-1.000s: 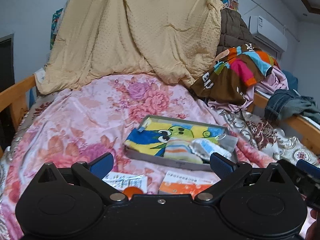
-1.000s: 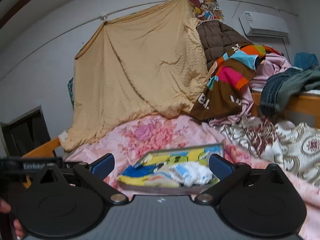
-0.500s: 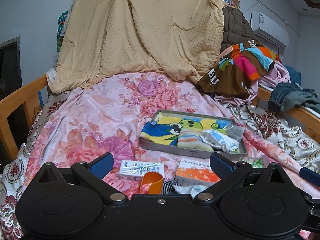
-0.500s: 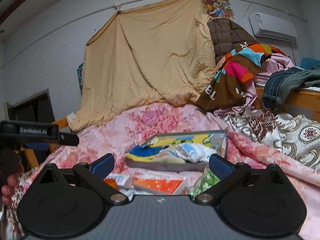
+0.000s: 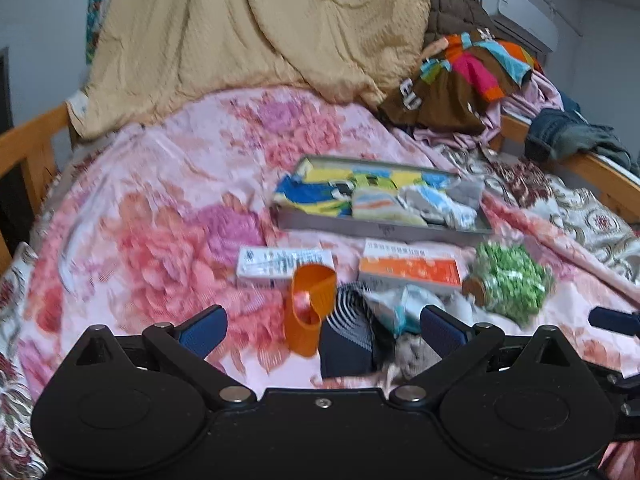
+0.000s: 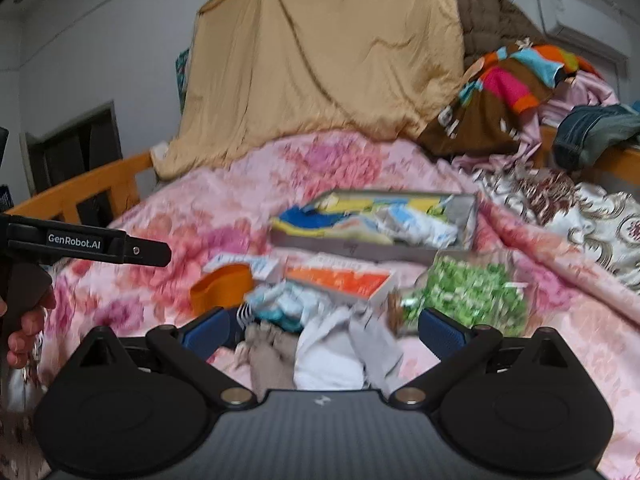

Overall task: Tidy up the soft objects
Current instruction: 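Move the left tool to the gray drawstring pouch while the right tool approaches the gray cloth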

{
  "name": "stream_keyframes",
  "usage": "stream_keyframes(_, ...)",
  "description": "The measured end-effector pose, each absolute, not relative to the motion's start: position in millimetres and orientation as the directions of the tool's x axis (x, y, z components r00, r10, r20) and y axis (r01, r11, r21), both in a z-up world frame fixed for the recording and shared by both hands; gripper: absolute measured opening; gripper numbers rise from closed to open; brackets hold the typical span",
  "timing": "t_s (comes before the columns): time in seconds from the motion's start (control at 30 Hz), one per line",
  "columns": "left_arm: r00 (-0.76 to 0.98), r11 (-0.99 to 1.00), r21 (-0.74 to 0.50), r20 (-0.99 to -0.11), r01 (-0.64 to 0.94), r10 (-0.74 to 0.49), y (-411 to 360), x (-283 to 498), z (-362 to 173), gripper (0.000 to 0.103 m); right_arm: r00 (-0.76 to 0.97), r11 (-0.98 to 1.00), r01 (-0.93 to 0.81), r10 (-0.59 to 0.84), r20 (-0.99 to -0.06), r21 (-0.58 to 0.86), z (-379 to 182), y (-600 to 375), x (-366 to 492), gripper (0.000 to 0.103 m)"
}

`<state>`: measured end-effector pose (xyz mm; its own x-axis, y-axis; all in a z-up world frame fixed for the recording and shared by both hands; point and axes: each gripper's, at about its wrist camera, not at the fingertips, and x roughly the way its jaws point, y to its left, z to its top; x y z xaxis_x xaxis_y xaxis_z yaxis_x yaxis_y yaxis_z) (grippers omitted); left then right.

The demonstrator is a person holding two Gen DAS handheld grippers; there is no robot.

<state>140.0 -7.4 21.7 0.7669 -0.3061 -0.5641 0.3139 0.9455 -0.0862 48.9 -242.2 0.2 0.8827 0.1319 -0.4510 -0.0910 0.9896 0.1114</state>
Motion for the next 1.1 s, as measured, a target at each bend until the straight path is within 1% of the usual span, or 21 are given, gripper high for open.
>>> stream_keyframes(0.27,0.718,0.915,-0.047,-0.605,0.4,-0.344,-14.1,144.7,-10.9,0.102,0.839,0.992,-0.066,0.111,-0.533,0.103,-13.6,-240.0,64.1,0.103)
stream_keyframes(0.53,0.671,0.898,-0.087,-0.634,0.432,-0.384,-14.2,150.7,-34.8,0.102,0.797,0.996,-0.048,0.085,-0.598,0.078,-24.9,-238.7,78.8,0.103)
stream_keyframes(0.77,0.636,0.895,-0.122,-0.662,0.429,-0.396,-13.1,154.3,-50.7,0.102,0.783,0.996,-0.056,0.091,-0.615,0.076,-28.6,-238.3,84.6,0.103)
stream_keyframes(0.93,0.62,0.886,-0.154,-0.661,0.438,-0.421,-13.6,155.2,-52.9,0.102,0.781,0.996,-0.047,0.083,-0.619,0.074,-28.1,-241.8,89.4,0.103)
stream_keyframes(1.1,0.594,0.854,-0.17,-0.651,0.492,-0.472,-21.6,151.7,-51.2,0.102,0.778,0.995,-0.029,0.08,-0.624,0.091,-26.6,-255.1,95.5,0.103)
